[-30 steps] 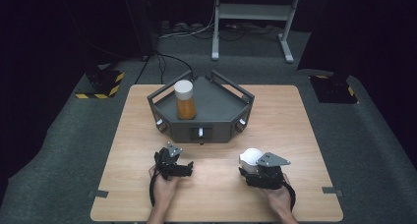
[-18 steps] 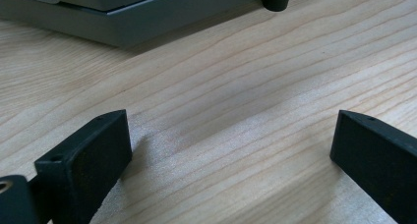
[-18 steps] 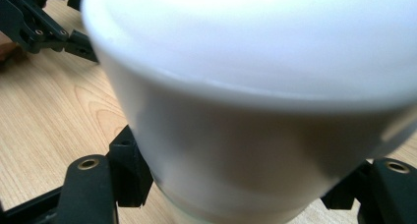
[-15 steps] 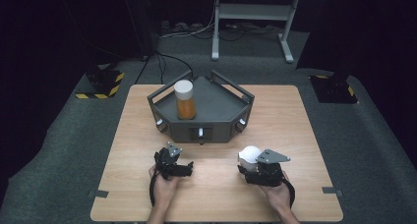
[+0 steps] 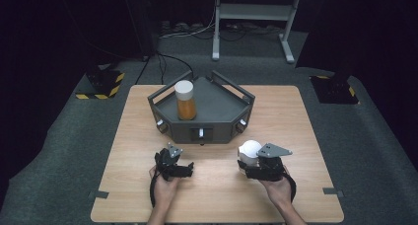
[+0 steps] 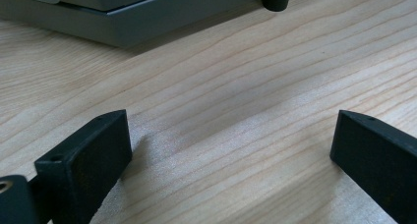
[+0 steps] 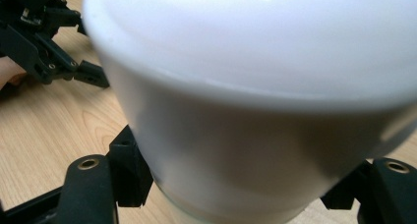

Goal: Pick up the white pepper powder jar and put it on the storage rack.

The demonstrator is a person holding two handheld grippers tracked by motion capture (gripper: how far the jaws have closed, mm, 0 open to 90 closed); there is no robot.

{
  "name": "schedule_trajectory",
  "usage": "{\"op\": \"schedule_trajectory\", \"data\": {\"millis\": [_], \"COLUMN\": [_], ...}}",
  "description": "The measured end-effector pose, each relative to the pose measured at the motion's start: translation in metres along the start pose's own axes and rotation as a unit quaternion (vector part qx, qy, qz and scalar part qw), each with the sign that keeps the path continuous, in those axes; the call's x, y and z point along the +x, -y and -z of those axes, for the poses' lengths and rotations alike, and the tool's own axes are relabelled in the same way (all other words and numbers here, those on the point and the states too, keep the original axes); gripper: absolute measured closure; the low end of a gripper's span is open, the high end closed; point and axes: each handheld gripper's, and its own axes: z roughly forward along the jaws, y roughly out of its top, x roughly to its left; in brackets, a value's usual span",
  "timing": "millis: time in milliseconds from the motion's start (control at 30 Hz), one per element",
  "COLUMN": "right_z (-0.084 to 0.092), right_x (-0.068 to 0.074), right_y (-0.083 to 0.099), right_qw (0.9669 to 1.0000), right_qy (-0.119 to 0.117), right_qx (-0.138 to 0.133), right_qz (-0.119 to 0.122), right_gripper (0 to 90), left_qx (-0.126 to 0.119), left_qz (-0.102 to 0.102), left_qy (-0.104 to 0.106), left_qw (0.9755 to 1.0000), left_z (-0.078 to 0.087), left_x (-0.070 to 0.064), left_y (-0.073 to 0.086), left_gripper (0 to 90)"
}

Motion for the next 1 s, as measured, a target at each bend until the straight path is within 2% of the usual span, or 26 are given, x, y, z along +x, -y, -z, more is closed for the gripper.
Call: {"op": "schedule_trajectory", "data": {"millis": [200,1000], "right_z": [0.002,0.003], "right_x": [-0.002,-0.017], "right_y": [-0.011,-0.059], "right_qw": [1.0,0.9998], "right_qy": [0.0,-0.009], "right_qx": [-0.004,-0.018], "right_qz": [0.007,0.005], "right_gripper": [30.2,30.2], "left_qx": [0.0,0.0], "left_qz": [0.0,0.0], "left_qy": [0.0,0.0], "left_qw": [1.0,1.0], "left_z": [0.0,0.0], "left_x": [0.0,0.0], "left_y": [0.0,0.0], "left_gripper": [2.0,2.0]}}
